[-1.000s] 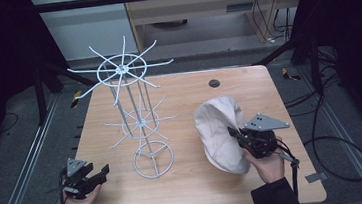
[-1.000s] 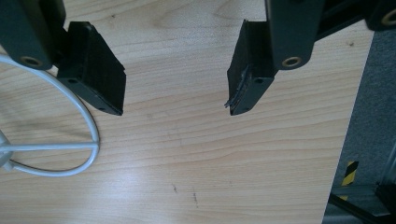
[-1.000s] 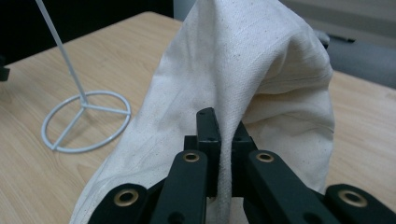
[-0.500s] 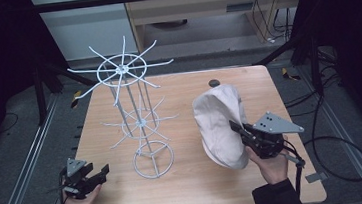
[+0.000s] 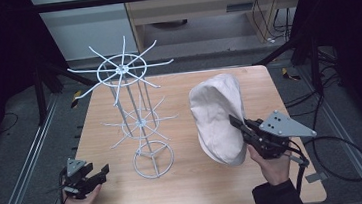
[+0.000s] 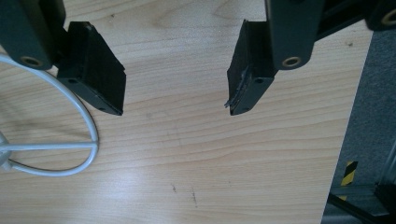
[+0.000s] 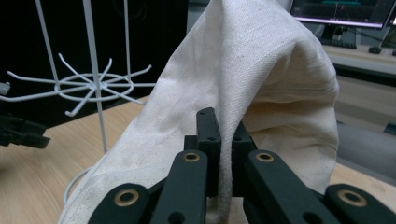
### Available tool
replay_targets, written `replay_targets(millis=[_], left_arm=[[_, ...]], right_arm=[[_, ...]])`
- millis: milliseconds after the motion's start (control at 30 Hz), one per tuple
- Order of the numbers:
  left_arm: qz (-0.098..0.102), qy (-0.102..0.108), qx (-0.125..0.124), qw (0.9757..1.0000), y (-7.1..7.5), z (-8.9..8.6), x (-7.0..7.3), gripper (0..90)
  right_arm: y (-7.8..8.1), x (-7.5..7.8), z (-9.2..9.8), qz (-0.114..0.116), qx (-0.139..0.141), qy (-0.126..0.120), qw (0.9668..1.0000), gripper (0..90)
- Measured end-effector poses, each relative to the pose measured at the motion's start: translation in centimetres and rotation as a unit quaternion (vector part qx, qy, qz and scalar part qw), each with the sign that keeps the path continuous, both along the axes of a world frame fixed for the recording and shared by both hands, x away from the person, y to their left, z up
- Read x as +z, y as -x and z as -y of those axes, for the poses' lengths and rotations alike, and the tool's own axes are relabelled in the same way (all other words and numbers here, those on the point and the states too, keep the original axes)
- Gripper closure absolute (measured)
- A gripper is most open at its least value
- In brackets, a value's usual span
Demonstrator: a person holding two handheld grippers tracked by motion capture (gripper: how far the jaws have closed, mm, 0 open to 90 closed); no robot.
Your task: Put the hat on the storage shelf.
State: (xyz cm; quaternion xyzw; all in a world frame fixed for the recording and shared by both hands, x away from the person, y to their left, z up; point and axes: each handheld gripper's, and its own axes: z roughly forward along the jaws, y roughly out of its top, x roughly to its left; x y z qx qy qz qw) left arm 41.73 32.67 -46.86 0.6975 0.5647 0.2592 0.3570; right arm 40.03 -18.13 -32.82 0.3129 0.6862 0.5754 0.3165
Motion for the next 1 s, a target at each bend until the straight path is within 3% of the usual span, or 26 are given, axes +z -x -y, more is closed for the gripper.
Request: replay_targets(millis=[333,1000], left_arm=[[0.000,0.000,0.000,1.0000,0.0,0.0,0.0,37.1],[-0.001,-0.001,0.000,1.0000,0.0,0.0,0.0,37.1]], right_arm=[[1.2,2.4,0.0,0.045,0.011,-0.015,0.9988,88.5],[2.4,5.5,-0.2,0.097,0.020,-0.038,0.9944,88.5]])
